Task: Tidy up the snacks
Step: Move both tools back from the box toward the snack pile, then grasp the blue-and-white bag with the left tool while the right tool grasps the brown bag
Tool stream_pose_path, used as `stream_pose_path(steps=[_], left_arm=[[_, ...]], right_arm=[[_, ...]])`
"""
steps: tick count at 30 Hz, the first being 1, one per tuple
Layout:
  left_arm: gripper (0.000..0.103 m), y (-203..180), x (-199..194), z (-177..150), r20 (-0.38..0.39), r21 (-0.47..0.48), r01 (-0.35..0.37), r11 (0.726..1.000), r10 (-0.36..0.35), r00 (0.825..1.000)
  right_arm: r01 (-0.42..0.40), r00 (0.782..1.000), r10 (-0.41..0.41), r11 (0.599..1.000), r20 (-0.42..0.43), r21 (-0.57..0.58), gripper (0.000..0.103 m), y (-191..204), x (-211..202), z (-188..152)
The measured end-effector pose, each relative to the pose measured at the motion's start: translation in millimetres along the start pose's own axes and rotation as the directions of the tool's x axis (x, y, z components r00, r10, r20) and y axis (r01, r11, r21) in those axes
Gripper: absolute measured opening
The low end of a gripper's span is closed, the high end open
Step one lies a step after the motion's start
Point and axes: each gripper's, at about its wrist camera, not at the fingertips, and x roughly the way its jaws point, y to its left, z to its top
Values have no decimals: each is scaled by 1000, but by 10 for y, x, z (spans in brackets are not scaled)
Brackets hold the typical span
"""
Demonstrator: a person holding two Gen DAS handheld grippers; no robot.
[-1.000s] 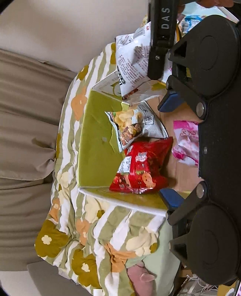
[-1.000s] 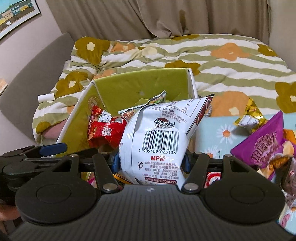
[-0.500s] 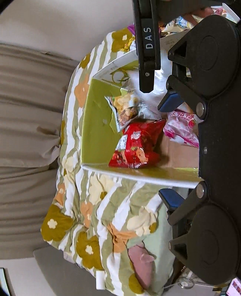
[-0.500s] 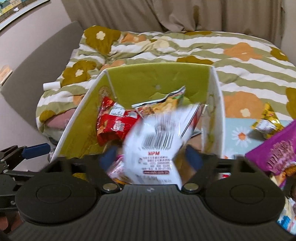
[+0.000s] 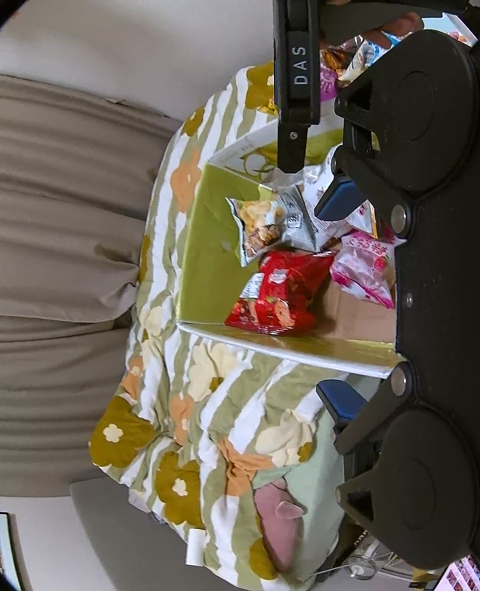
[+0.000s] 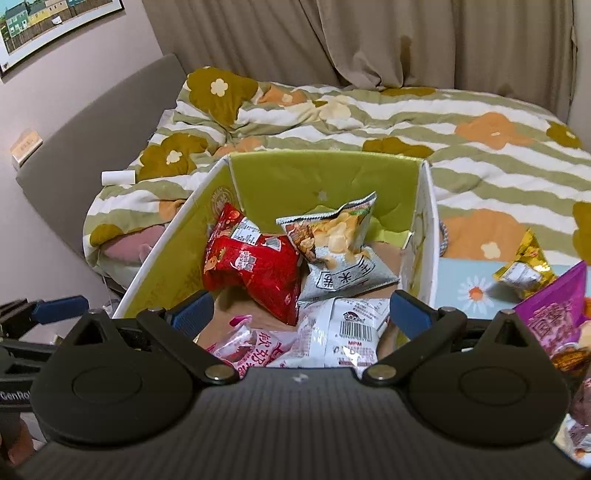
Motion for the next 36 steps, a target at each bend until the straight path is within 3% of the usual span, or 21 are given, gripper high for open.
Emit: stream_pose_path(steps=[10, 18, 29, 36], left_arm=[[95, -171, -161, 96, 31, 43, 78, 996, -79, 996], [95, -599, -224, 126, 32, 129, 165, 978, -170, 985], [96, -1661, -306, -84, 19, 244, 188, 951, -198, 980], [96, -2505, -107, -302, -60, 321, 207, 924, -198, 978]], right_arm=[[94, 993, -94, 996, 66, 0, 103, -3, -537, 20], [164, 979, -175, 981, 108, 101, 103, -311, -1039, -92], [199, 965, -231, 953, 125, 229, 103, -1252, -1587, -402], [200, 970, -228, 944, 81, 263, 103, -2078, -1742, -670]])
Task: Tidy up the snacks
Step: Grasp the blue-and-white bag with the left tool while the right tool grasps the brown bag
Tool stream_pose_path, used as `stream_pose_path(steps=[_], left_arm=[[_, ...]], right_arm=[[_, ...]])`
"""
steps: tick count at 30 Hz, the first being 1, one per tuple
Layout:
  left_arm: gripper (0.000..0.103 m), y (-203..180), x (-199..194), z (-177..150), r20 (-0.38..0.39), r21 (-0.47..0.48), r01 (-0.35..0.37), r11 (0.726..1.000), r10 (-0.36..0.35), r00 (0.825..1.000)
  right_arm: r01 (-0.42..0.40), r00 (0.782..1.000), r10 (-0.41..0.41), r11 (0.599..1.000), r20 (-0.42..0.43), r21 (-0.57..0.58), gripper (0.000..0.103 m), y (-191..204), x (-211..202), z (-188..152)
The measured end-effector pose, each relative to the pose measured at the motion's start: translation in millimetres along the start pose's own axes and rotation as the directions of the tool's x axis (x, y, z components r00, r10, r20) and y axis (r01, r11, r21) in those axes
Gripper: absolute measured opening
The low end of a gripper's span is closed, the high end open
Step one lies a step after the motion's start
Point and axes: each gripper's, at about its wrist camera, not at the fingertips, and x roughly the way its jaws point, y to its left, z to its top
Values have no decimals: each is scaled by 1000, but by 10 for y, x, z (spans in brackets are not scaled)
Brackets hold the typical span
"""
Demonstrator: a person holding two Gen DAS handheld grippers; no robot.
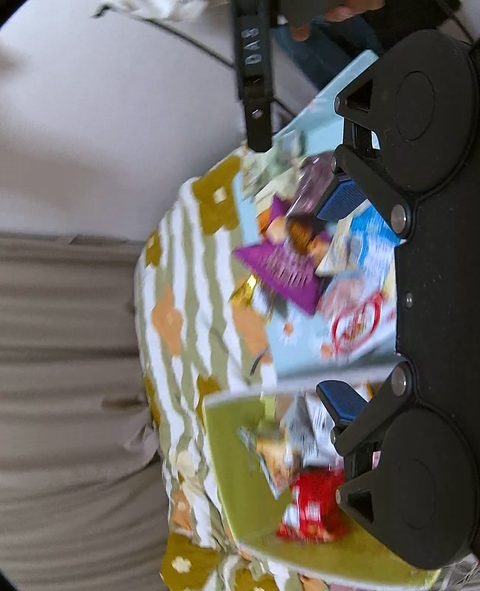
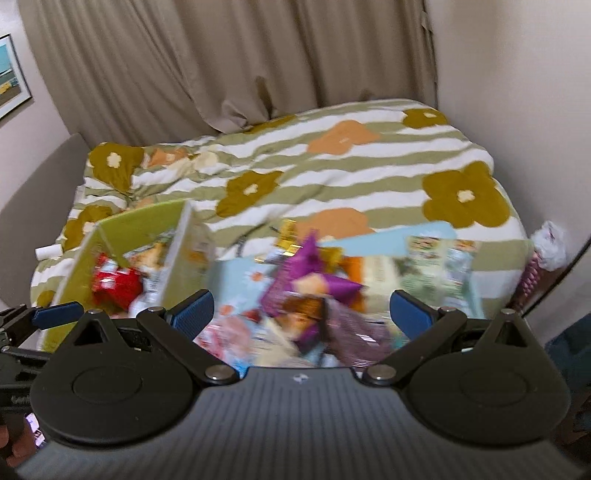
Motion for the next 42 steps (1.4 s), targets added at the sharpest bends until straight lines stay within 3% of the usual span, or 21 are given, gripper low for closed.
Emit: stream_pose_path(steps=[7, 14, 21, 26, 33, 42], left_arm=[[96, -602, 485, -133, -99, 64, -23, 998, 30, 995], [96, -796, 878, -275, -194, 160, -77, 984, 108, 975], [96, -846, 1164, -365, -265, 224, -92, 970, 151, 952], [96, -844, 1284, -401, -278, 241, -89, 966, 156, 948], [70, -746, 1335, -407, -307, 192, -62, 979, 120, 944], [65, -697, 1185, -428, -264, 134, -81, 988, 115, 958]], right_arm=[[-33, 993, 42, 996, -108, 81, 103, -778, 285, -135], [-75, 983, 91, 992, -162, 100, 103, -1116, 597, -301], [-123, 969, 145, 985, -202, 120, 103, -1189, 895, -415], [-145, 964, 162, 985, -209, 93, 103, -1163, 1068, -441], [-173, 956, 187, 982, -226, 79, 103, -1099, 1280, -495], [-186, 952, 195, 981, -235, 62, 103, -1020, 1426, -520]])
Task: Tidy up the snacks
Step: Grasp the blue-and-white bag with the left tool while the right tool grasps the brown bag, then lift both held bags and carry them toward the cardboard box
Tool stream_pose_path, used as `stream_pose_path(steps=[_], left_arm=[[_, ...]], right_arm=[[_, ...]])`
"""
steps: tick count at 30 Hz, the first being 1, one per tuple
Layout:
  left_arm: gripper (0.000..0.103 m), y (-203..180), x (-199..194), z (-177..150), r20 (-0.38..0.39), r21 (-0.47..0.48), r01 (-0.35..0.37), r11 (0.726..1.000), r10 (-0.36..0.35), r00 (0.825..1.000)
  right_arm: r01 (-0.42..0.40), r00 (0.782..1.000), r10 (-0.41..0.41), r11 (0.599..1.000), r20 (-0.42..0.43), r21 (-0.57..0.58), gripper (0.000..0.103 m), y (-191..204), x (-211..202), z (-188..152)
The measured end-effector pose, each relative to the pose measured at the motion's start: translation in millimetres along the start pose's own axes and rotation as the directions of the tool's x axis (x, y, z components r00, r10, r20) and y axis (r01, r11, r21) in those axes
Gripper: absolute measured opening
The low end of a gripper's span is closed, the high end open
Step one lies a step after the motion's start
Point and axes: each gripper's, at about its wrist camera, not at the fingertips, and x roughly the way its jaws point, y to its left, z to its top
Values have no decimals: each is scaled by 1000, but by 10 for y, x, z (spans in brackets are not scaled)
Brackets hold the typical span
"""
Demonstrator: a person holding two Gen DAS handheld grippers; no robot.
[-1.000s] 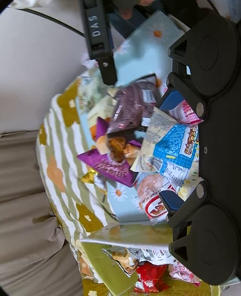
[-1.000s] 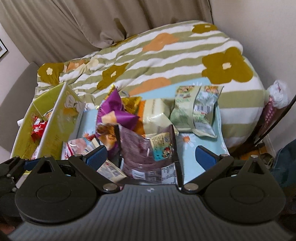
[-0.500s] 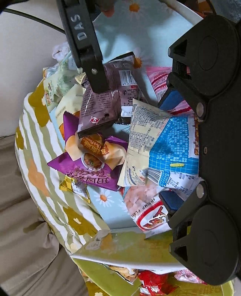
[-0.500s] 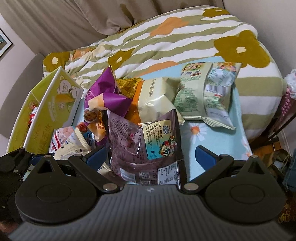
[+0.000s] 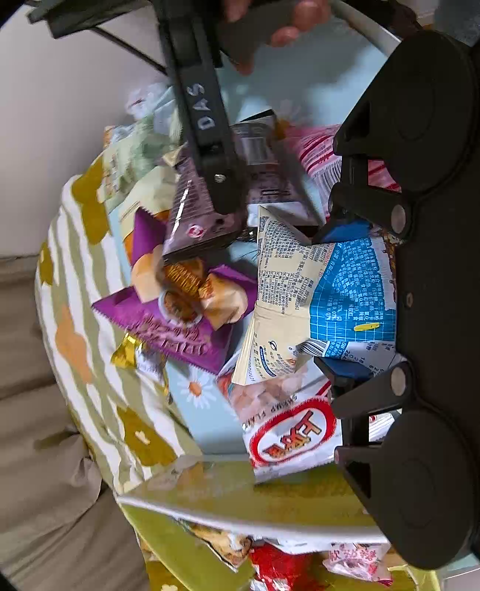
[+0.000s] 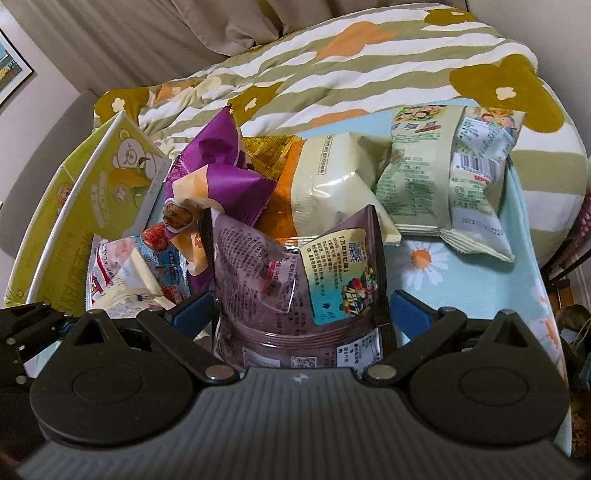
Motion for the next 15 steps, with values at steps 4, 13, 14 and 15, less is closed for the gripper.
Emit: stream_pose_path(steps=[4, 13, 14, 15], left_arm=[[65, 23, -41, 0, 14, -25, -6, 1000, 6, 1000], [64, 14, -185, -41, 53, -54, -17, 998, 20, 998], [64, 9, -208, -45, 59, -58, -19, 998, 23, 998], [64, 5, -236, -48, 67, -61, -22, 998, 26, 997]], right_arm=[[3, 1000, -4, 1000, -3, -27, 103, 31, 72, 11], [-39, 999, 39, 997, -10, -66, 93, 68, 70, -8], [-34, 999, 33, 997, -8, -76, 92, 76, 53, -11], [-29, 1000, 28, 996, -8, -82, 91, 91, 31, -17]])
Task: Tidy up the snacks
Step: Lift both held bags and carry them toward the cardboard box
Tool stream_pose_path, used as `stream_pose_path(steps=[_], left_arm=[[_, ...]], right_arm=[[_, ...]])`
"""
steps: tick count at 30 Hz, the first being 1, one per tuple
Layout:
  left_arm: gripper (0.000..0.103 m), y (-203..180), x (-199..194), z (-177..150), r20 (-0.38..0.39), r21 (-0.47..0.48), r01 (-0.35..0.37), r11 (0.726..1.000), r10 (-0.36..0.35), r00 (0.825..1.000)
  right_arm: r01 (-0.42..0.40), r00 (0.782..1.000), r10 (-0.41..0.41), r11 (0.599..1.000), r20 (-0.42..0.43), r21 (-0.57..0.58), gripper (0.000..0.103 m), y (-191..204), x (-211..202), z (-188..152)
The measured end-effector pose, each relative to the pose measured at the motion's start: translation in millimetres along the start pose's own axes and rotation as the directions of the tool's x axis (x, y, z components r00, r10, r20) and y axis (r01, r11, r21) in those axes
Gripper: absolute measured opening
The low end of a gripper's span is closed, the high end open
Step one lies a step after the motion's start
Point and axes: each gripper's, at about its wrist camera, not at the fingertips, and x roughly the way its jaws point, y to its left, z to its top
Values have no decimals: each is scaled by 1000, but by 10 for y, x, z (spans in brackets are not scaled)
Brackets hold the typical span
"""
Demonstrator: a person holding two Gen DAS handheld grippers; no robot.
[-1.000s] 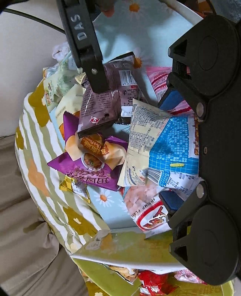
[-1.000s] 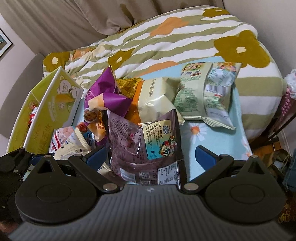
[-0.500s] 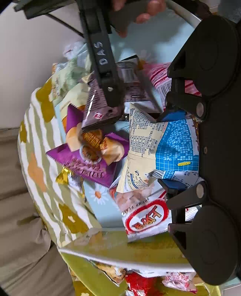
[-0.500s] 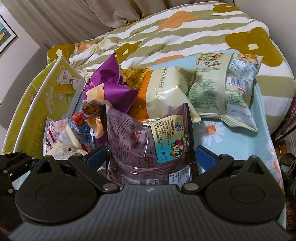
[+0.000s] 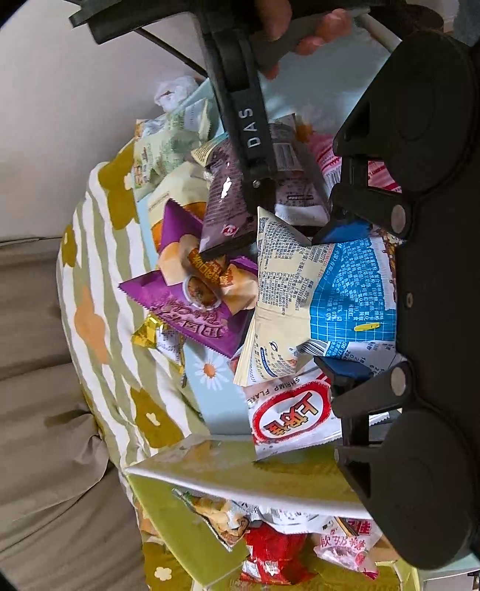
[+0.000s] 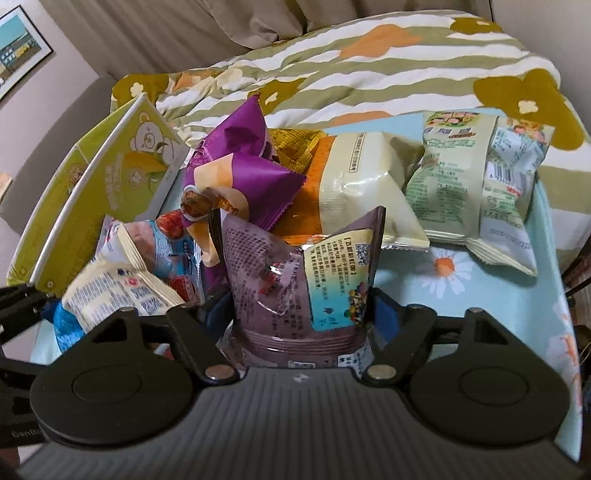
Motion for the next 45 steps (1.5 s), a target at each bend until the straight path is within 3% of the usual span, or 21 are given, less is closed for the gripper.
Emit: stream_pose_path(steps=[3, 9, 16, 23, 30, 38, 45], left_arm=[[64, -2, -92, -4, 26, -7, -10, 1000, 10, 1000], [64, 32, -354, 47, 89, -47, -16, 999, 20, 996], [64, 228, -781, 149, 201, -127, -22, 992, 48, 978], [64, 781, -1207, 160, 305, -217, -62, 974, 128, 944], [64, 1531, -1399, 103, 323, -267, -107, 958, 194, 926], [64, 2374, -1252, -19, 257, -317, -147, 937, 234, 938], [65, 2886, -914, -101, 206, -314, -99, 944, 169, 964]], right_arm=[[9, 1000, -8, 1000, 20, -16, 85, 29, -106, -10], [4, 997, -3, 1000, 71, -17, 85, 94, -396, 22], [-21, 988, 29, 998, 155, -53, 85, 298, -830, 195], [-59, 970, 85, 991, 227, -118, 85, 817, -1172, 435], [-85, 956, 127, 983, 265, -163, 85, 1575, -1159, 604], [-98, 960, 146, 974, 239, -204, 85, 2425, -744, 689], [-49, 978, 89, 977, 187, -208, 85, 2923, -309, 609]])
